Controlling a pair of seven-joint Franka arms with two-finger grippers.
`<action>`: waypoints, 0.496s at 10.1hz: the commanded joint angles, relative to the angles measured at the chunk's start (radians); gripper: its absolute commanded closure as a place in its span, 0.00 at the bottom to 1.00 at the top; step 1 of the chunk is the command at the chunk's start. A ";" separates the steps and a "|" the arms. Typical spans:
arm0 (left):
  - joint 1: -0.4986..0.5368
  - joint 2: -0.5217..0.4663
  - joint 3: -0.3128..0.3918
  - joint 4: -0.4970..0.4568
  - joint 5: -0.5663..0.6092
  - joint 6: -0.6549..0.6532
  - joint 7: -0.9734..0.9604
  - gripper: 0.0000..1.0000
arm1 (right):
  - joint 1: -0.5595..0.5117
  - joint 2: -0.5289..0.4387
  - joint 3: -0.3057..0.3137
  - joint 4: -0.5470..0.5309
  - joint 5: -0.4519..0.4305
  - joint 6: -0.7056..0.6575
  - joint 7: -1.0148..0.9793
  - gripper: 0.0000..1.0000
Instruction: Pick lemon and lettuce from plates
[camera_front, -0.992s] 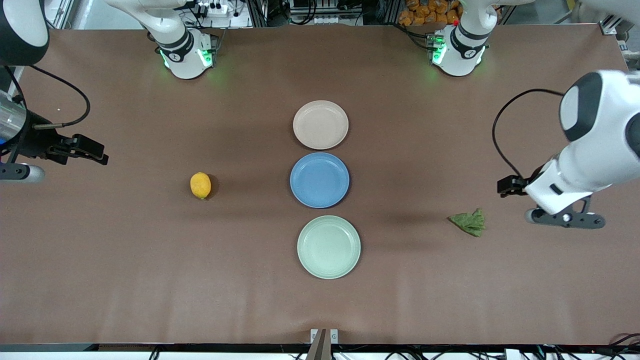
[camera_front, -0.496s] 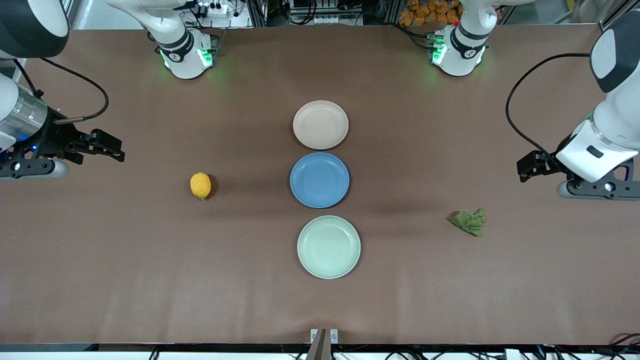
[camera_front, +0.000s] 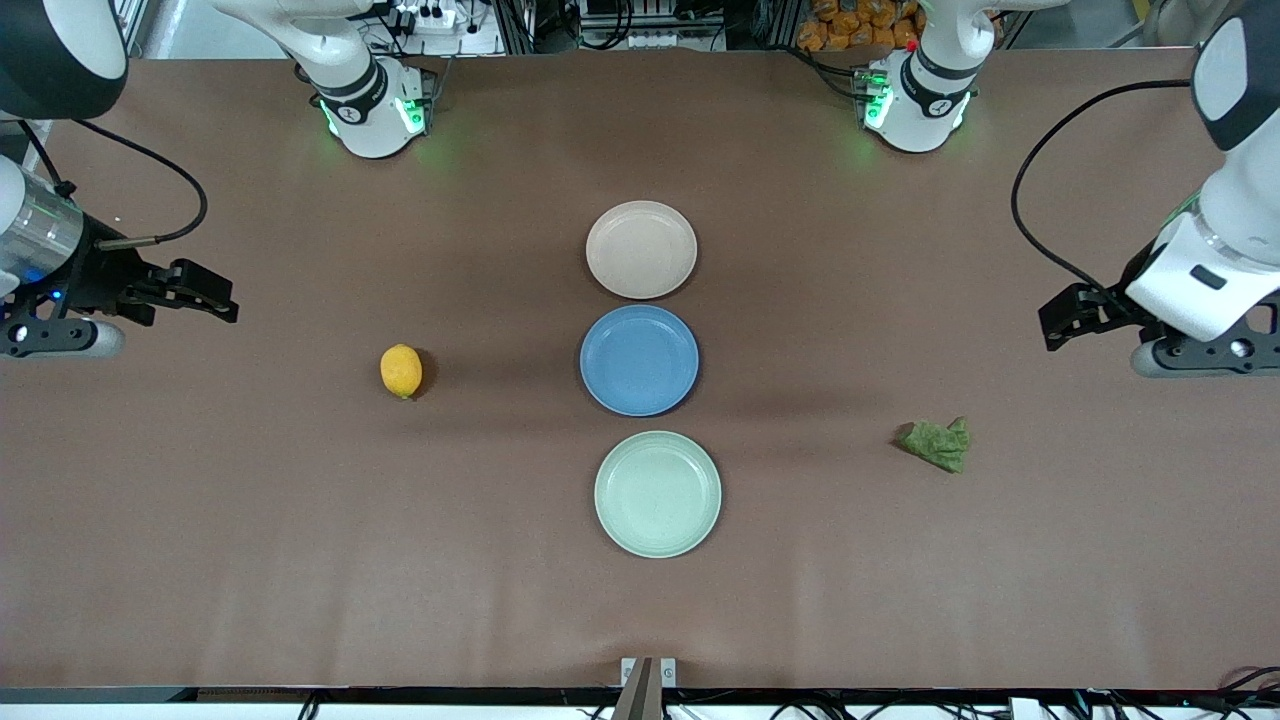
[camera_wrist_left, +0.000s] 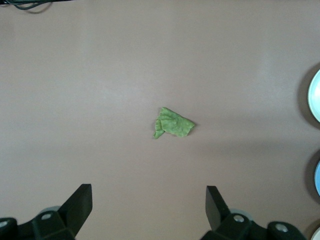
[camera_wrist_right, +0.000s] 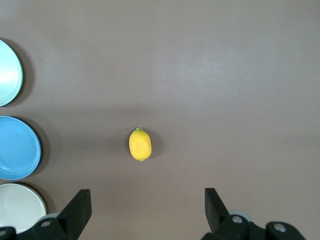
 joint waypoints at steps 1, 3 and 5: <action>0.035 -0.062 -0.003 -0.028 -0.040 -0.026 0.051 0.00 | 0.006 -0.006 0.010 0.027 -0.093 -0.025 -0.003 0.00; 0.046 -0.063 0.002 -0.029 -0.059 -0.031 0.056 0.00 | 0.003 -0.005 0.011 0.035 -0.109 -0.025 -0.001 0.00; 0.041 -0.123 0.013 -0.100 -0.060 -0.037 0.062 0.00 | 0.003 -0.005 0.013 0.050 -0.109 -0.025 0.004 0.00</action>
